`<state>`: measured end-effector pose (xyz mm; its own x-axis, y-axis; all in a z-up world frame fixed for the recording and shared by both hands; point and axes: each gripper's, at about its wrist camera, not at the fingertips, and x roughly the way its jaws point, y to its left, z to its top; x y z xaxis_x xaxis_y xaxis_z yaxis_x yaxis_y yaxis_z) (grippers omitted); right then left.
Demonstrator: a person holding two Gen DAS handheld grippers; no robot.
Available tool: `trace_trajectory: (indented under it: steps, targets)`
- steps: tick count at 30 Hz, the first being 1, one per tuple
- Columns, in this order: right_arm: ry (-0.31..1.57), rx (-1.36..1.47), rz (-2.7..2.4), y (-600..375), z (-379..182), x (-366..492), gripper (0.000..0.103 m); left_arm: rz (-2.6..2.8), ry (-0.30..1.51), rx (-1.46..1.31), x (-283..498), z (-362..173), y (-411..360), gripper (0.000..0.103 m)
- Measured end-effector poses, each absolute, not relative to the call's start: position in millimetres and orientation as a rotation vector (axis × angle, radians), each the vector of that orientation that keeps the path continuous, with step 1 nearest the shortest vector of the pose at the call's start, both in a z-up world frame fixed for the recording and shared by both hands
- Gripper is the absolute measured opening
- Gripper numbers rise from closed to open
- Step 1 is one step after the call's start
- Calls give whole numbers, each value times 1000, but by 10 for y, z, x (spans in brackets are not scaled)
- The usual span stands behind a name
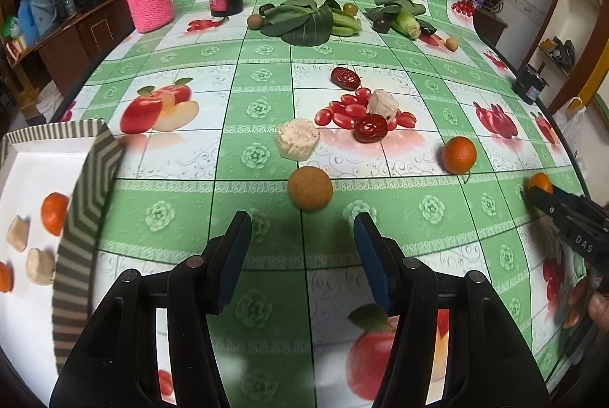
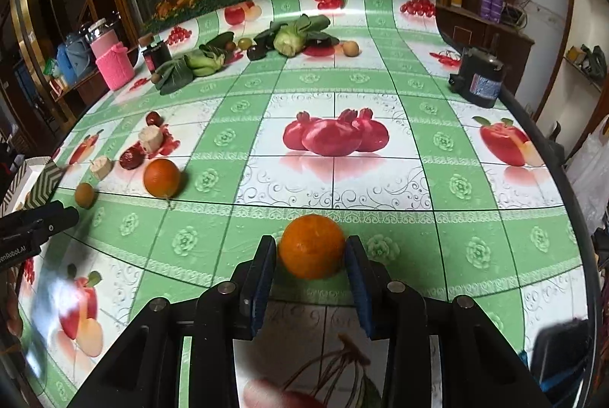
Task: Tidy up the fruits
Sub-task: 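Move both grippers back over the remaining fruits on the tablecloth, then grasp a tan round fruit with the left gripper while the right gripper grasps an orange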
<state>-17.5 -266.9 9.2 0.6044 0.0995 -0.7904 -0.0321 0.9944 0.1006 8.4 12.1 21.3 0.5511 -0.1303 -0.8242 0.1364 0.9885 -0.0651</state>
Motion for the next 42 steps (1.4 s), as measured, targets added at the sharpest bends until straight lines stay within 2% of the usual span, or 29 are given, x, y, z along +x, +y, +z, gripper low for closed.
trace_trajectory:
  steps: [9, 11, 13, 33, 37, 40, 42]
  targets:
    - [890, 145, 121, -2692, 117, -183, 34, -159, 984, -7, 251, 107, 99, 56]
    - [882, 160, 136, -2669, 151, -207, 34, -158, 970, -5, 254, 101, 103, 48]
    - [867, 173, 159, -2620, 199, -249, 34, -160, 963, -1, 260, 105, 113, 26]
    - [802, 79, 367, -1700, 500, -461, 29, -148, 887, -48, -274, 470, 519, 26]
    - [747, 152, 306, -1901, 592, -486, 29, -140, 877, -58, -368, 516, 638, 26]
    - [765, 93, 200, -2096, 563, -431, 39, -135, 866, -65, -419, 543, 695, 26]
    - [814, 52, 134, -2204, 460, -364, 39, -135, 865, -75, -431, 548, 718, 26]
